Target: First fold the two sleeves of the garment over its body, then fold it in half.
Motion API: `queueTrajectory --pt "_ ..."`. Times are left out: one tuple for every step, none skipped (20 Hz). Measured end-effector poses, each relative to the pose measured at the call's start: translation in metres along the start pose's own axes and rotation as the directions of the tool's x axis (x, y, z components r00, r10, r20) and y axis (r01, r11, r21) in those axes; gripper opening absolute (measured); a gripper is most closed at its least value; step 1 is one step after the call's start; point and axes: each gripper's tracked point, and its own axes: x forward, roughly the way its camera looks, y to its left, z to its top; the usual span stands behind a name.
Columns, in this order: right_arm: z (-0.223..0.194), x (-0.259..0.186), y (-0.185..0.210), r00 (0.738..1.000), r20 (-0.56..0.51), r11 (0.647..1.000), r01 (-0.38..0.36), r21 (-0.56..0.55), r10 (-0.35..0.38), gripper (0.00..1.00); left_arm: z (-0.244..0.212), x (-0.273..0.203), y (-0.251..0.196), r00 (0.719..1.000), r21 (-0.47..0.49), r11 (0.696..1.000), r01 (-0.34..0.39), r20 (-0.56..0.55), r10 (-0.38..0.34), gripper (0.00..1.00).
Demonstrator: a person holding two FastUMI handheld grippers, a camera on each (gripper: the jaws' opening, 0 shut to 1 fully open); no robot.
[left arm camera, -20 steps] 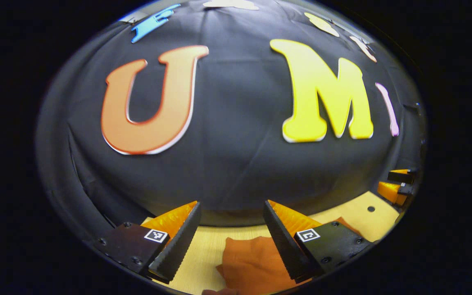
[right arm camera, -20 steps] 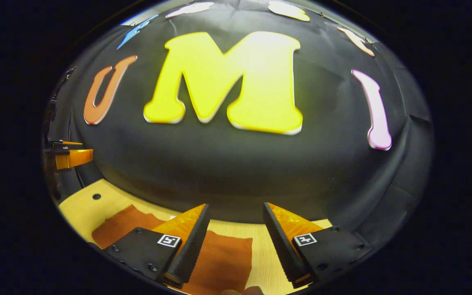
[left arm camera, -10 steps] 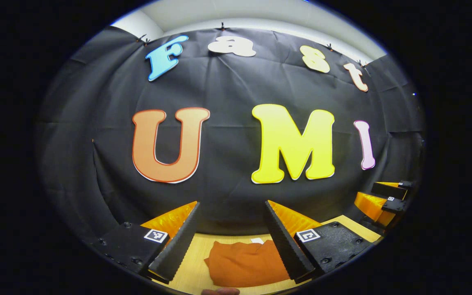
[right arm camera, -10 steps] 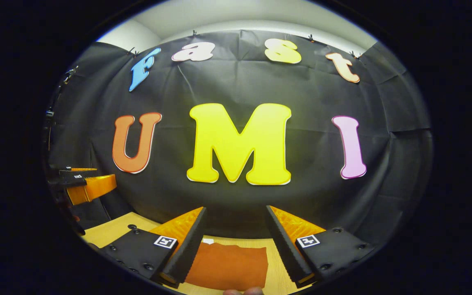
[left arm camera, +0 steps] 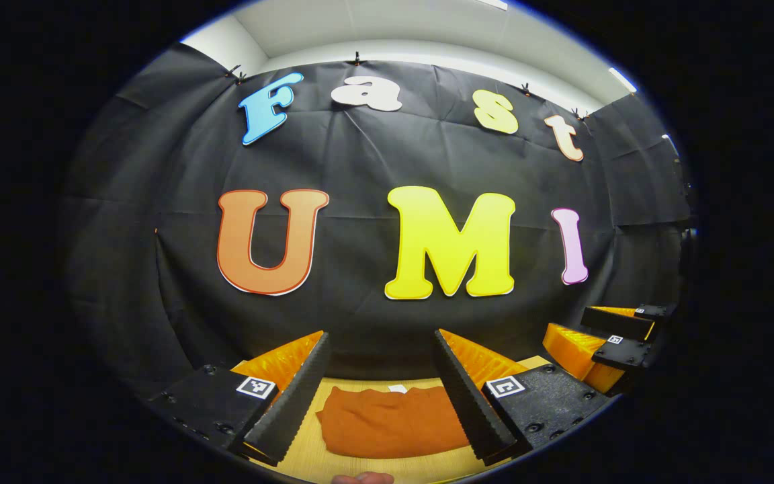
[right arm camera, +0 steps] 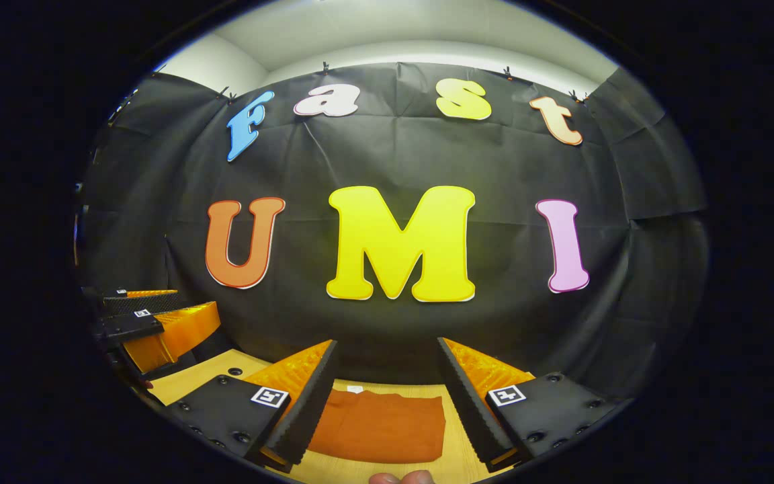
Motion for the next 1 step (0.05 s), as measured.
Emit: queueTrajectory --pt "0.0013 -0.0017 -0.0003 1.0 0.002 1.0 0.001 0.002 -0.001 0.92 0.0012 -0.0004 -0.0011 1.0 0.005 1.0 -0.003 0.003 0.003 1.0"
